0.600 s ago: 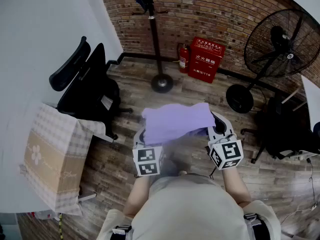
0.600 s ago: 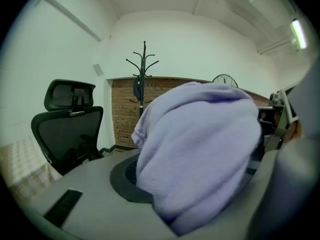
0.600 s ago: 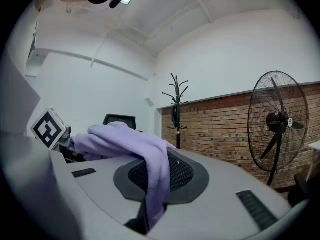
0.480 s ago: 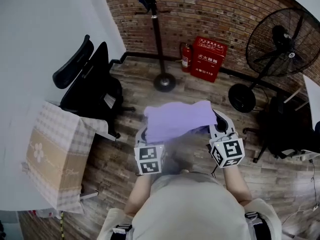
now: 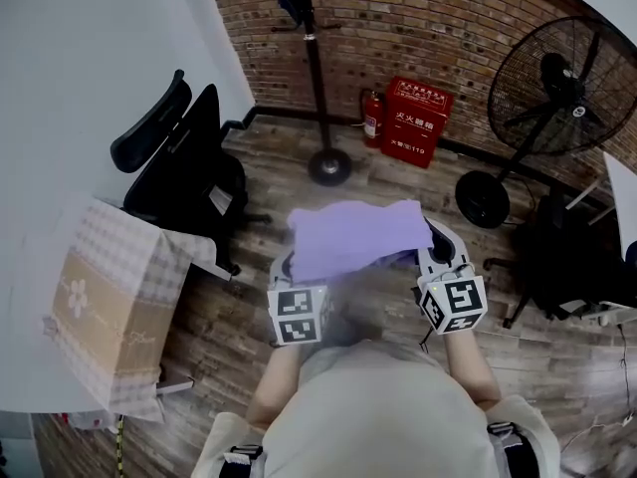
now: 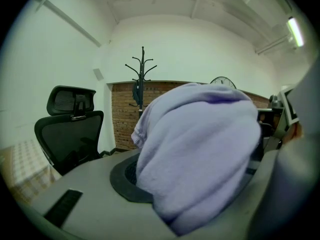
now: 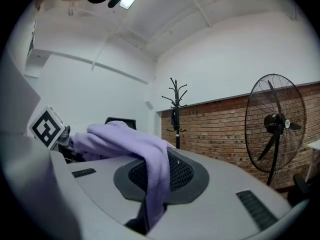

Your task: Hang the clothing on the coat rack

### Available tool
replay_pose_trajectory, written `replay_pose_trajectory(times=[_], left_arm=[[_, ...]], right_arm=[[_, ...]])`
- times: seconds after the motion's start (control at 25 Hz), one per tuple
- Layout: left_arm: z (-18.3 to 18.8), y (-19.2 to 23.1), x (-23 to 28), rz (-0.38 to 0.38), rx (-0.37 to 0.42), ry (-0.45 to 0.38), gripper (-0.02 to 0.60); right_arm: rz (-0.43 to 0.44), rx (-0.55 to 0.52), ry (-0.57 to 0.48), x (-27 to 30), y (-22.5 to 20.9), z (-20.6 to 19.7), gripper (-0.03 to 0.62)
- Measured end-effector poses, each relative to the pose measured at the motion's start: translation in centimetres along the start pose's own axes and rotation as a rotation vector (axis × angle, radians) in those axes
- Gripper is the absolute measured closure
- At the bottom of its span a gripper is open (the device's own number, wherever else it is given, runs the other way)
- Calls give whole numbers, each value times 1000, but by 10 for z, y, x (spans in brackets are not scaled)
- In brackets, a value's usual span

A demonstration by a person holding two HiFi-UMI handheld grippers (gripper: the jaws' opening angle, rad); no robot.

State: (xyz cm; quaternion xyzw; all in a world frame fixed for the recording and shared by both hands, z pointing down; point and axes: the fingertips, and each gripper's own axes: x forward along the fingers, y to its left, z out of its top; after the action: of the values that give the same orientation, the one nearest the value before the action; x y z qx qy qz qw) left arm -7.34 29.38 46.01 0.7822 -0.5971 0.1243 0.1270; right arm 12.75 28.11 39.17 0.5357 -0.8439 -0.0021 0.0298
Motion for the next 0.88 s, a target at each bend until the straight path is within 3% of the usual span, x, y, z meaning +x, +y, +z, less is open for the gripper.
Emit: replay_pose_trajectory(times=[0.48,0.88], left_arm=[[-9,-13,-11,8,-16,7,468],[-5,-11,14,-14,-6,11,468]], right_arm=[[26,33,-17,-15,-3,0,572],[15,38,-17,2,-16,-2,572]])
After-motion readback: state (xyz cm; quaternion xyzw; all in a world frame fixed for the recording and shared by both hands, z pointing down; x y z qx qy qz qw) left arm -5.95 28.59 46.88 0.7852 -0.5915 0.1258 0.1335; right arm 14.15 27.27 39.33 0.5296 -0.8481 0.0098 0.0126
